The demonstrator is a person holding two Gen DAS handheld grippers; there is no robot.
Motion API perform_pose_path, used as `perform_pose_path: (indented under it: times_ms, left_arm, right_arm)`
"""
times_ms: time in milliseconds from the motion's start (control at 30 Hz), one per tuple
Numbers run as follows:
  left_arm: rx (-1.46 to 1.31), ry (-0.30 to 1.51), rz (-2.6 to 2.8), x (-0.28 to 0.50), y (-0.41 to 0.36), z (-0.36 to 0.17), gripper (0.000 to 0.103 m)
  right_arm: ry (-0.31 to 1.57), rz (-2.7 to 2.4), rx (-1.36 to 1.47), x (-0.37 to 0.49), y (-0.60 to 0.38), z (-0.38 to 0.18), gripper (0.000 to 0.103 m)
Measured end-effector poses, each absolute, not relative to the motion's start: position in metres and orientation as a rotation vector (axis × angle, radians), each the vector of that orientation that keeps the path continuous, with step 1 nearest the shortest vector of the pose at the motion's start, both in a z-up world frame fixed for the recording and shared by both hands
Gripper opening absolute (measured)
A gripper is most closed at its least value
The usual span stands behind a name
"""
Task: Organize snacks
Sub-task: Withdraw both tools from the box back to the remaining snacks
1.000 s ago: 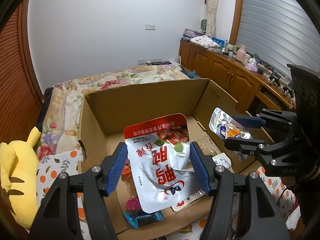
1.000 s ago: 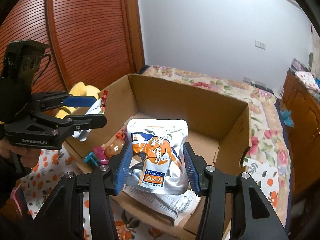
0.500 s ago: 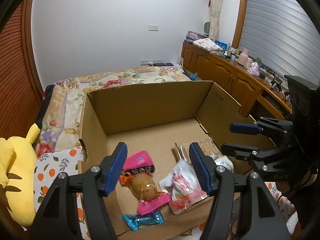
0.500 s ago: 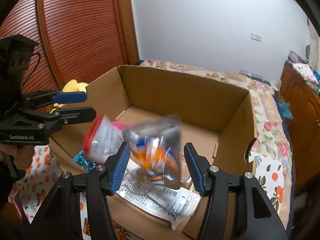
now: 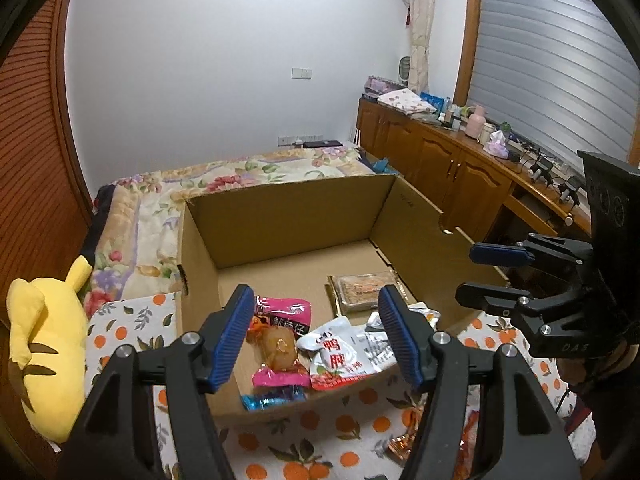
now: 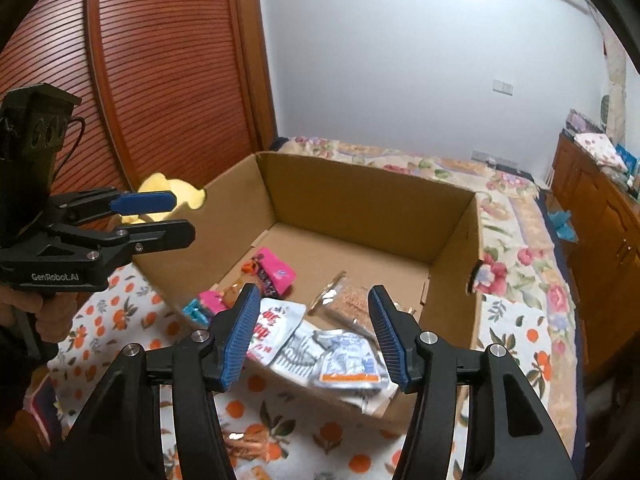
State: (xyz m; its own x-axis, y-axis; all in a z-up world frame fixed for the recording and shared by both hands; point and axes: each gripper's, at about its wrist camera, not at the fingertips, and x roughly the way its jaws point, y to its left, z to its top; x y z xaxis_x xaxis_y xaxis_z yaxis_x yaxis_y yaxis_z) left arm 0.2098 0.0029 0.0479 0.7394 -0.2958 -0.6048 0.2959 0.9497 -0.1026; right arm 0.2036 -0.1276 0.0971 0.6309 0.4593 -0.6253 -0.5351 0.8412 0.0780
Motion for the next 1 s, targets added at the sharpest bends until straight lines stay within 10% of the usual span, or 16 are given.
perform_pose_path:
  times_ms: [533, 1000]
  left_arm:
    - [-0.026, 0.661, -0.353, 0.129, 0.0, 0.029, 0.087]
    - [-0.018, 0.715, -0.341, 0.078, -0.002, -0.014, 0.088]
  right_arm:
    - [0.663, 0.548, -0.1, 0.119, -0.139, 0.09, 0.058]
    - [0.759, 0.522, -0.09, 0.062, -0.15, 0.038, 0.059]
